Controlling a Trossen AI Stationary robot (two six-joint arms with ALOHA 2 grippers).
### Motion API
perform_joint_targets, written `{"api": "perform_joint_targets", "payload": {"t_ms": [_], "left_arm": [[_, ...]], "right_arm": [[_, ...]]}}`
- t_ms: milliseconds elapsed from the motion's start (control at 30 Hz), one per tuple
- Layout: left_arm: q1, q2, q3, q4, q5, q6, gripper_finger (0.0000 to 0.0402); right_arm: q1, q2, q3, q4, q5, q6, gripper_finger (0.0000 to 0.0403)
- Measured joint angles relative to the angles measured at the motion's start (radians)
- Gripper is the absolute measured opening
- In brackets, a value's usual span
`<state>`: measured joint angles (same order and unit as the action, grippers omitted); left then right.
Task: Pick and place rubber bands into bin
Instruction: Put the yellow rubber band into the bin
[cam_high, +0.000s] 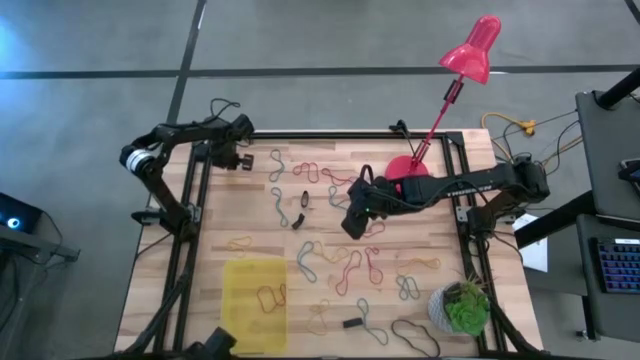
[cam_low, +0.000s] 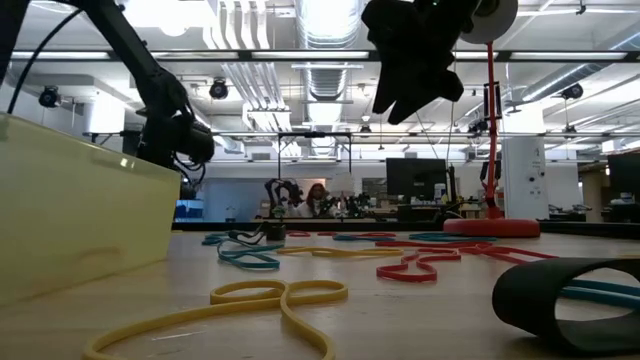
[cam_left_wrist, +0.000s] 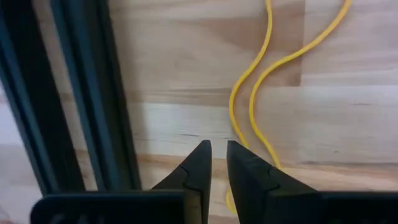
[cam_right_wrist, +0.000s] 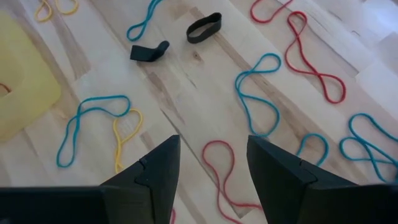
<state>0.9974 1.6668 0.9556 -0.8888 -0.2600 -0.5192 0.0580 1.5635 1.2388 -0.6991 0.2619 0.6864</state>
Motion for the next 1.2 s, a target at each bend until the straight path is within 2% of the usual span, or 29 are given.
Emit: {"api": "perform_joint_targets", "payload": {"t_ms": [200,433,533,667,800,1000,1200], "left_arm": [[-0.047,0.074,0.023,-0.055,-0.015,0.010,0.0035],[-0.114,0.081,0.036,-0.051,0.048,0.011,0.0035],[-0.145,0.042,0.046,0.003,0.157,0.029,0.0035],[-0.174,-0.030,0.046,0.083,0.253,0.056,0.0035],[-0.194,-0.101,0.048,0.114,0.238,0.056,0.0035],[-0.186,-0.146,0.045,0.113,0.121,0.111,0.0040],[-0.179,-0.070,0.044,0.085,0.170,0.117,0.0096]], "right_arm": [[0.003,0.000,0.000,0.000,0.000,0.002,0.0173],[0.003,0.000,0.000,0.000,0.003,-0.009,0.0173],[0.002,-0.001,-0.002,0.000,0.012,-0.022,0.0173],[-0.002,-0.001,-0.003,0.001,0.030,-0.050,0.0173],[-0.005,-0.001,-0.003,0.001,0.029,-0.058,0.0173],[-0.007,-0.001,-0.003,0.001,0.029,-0.062,0.0173],[-0.008,-0.001,-0.003,0.001,-0.008,-0.060,0.0173]]}}
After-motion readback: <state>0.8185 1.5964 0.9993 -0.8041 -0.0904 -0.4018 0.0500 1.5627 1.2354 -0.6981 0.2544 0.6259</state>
